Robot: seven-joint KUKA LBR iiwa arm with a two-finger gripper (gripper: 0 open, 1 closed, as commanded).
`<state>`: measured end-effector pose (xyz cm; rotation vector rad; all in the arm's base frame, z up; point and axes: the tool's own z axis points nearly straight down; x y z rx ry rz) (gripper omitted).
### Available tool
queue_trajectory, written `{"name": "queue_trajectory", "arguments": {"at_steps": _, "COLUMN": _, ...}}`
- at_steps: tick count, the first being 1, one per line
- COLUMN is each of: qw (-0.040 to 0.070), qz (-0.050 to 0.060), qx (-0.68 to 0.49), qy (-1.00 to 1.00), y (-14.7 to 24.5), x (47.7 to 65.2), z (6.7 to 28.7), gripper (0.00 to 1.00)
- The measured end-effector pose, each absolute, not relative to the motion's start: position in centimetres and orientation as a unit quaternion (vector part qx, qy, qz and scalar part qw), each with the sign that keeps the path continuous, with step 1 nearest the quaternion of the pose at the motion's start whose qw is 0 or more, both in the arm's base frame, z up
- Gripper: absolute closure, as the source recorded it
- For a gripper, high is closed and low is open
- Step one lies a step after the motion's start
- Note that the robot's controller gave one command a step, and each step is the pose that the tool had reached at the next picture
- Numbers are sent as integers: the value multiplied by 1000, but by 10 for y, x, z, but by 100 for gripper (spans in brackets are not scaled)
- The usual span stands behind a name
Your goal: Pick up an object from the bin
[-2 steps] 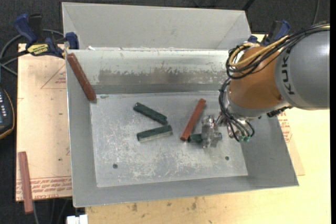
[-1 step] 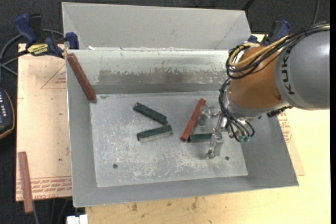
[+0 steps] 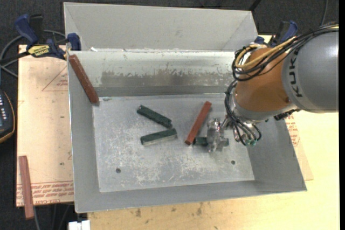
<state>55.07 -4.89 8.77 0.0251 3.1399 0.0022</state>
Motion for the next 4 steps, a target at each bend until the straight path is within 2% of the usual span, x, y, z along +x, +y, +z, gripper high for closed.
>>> {"name": "queue_trajectory", "arguments": {"at_steps": 1, "qw": 1, "qz": 1, "qx": 8, "qy": 1000, "y": -49, "x": 551, "z": 88, "gripper": 0}}
{"name": "queue_trajectory", "arguments": {"at_steps": 2, "qw": 0, "qz": 0, "qx": -116, "qy": 993, "y": -76, "x": 552, "z": 70, "gripper": 0}}
{"name": "queue_trajectory", "arguments": {"at_steps": 3, "qw": 1, "qz": 0, "qx": -116, "qy": 993, "y": -76, "x": 552, "z": 71, "gripper": 100}}
{"name": "queue_trajectory", "arguments": {"at_steps": 4, "qw": 6, "qz": -1, "qx": -121, "qy": 993, "y": -51, "x": 547, "z": 258, "gripper": 100}}
